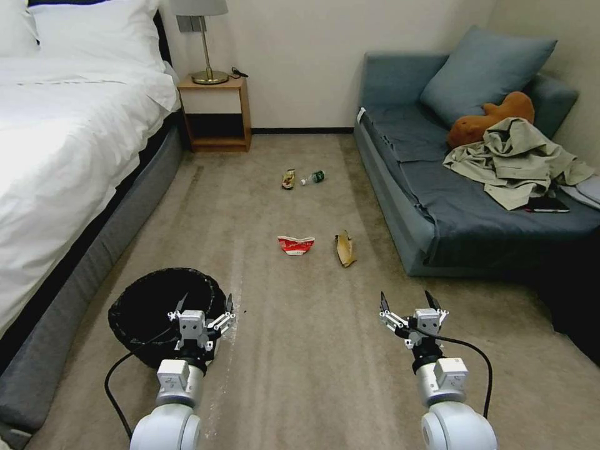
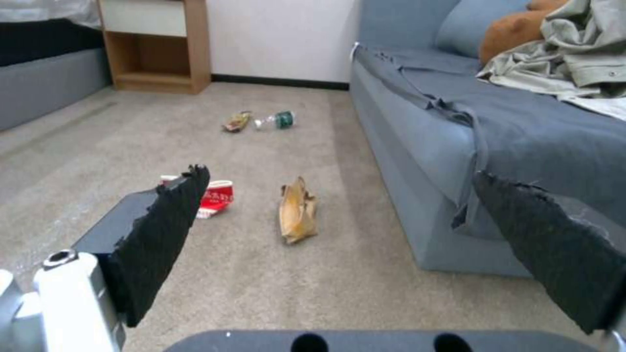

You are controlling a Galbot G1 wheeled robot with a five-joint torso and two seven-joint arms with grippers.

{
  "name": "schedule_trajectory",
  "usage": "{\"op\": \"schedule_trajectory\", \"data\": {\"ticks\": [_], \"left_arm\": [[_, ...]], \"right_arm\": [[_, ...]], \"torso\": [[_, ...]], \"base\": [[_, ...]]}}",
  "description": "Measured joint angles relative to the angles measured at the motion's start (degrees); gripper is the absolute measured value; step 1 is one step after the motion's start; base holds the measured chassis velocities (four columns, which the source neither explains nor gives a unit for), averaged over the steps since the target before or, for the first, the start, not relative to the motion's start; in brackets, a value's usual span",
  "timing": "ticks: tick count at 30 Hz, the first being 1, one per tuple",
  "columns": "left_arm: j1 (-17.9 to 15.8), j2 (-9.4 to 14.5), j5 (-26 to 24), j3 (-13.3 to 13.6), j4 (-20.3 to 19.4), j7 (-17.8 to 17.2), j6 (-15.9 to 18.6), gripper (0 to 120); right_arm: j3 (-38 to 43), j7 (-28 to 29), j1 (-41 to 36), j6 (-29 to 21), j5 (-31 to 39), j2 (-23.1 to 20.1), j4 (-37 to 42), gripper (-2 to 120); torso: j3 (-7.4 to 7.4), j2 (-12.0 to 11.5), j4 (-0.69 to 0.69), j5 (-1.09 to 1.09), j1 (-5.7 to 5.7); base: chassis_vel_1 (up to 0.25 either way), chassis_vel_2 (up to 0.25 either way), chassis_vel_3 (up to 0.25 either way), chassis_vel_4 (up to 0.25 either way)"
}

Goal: Pick up the trash bin, then pick up the garbage on the floor and place it into the trash bin.

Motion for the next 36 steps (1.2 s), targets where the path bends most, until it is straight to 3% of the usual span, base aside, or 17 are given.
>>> {"op": "schedule_trajectory", "data": {"ticks": [32,35,36], "left_arm": [[-0.03,0.03,-0.01,0.00,0.00,0.00,0.00,100],[-0.60,0.75,-0.95,-0.05,0.39,-0.02,0.15,100],[-2.04,2.51,-3.14,-0.42,1.48,-0.21,0.60,100]], "right_arm": [[0.00,0.00,0.00,-0.04,0.05,0.00,0.00,100],[-0.01,0.08,0.01,-0.67,0.71,-0.15,0.03,100],[0.00,0.14,0.01,-1.14,1.21,-0.25,0.05,100]], "torso": [[0.00,0.00,0.00,0.00,0.00],[0.00,0.00,0.02,-0.01,0.00],[0.00,0.00,0.00,-0.01,0.00]], "base": [[0.000,0.000,0.000,0.000],[0.000,0.000,0.000,0.000],[0.000,0.000,0.000,0.000]]}}
